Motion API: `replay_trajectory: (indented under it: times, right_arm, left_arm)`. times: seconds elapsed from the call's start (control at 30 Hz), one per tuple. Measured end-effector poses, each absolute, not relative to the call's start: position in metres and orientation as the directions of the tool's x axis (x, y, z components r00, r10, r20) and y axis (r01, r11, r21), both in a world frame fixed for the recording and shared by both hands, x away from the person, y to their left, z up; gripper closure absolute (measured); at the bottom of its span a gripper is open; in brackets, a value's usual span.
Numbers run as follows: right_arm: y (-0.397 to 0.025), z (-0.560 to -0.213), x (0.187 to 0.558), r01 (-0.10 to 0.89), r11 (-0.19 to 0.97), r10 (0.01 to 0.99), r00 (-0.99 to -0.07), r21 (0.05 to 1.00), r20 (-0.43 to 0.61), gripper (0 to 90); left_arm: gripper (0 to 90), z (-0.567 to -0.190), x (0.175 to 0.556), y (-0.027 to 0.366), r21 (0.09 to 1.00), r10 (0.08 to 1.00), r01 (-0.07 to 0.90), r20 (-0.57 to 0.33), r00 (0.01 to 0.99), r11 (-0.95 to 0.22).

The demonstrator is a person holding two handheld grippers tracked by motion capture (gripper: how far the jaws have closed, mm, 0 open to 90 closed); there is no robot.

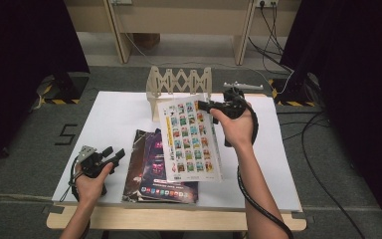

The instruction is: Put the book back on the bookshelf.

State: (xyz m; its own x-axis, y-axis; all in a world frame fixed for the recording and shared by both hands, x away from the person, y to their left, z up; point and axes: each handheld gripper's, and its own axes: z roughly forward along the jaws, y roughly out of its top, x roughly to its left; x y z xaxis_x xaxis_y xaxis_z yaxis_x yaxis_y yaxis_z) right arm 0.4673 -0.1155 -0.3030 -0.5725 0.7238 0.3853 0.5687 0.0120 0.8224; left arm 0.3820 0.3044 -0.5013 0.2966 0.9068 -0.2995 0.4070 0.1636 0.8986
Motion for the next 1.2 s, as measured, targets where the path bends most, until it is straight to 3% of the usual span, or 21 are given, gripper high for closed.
replay_trajectory:
  times: [1.2]
  right_arm:
    - [-0.131,-0.264,0.482,0.449,-0.063,0.818,-0.489,0.891,0.304,74.3]
  left_arm:
    - [34.6,-0.501,0.380,0.303,0.906,0.910,0.393,-0.285,0.300,0.154]
